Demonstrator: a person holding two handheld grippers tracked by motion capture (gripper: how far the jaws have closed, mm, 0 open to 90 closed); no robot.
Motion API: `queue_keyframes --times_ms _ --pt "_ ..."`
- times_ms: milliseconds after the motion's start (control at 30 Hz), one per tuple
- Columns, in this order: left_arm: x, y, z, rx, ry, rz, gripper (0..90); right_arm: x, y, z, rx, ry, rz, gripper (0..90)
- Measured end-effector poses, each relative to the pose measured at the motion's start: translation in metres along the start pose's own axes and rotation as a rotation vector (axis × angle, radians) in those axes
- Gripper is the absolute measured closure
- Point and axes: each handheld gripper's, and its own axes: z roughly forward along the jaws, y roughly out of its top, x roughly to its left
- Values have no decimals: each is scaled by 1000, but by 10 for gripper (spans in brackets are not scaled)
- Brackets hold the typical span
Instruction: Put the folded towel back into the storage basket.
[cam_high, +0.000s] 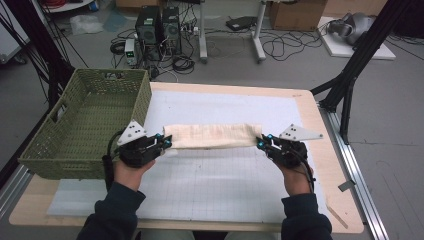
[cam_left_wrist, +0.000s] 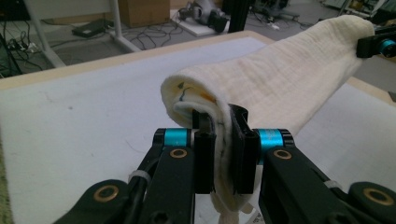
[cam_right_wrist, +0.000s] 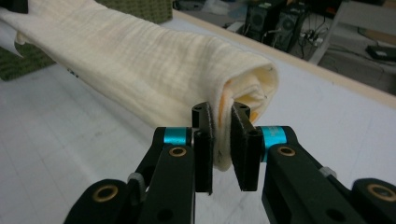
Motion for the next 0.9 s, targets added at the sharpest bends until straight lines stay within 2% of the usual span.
queue_keyframes --times_ms 167,300,667,900 --pt "9 11 -18 -29 34 6 817 1 28 12 -41 24 -32 808" --pt "18 14 -32 -40 61 1 817 3 44 25 -63 48 -50 808" --pt "45 20 -70 -73 154 -14 817 18 81 75 -88 127 -69 808" --pt "61 16 -93 -98 204 -41 817 31 108 109 -84 163 -88 808"
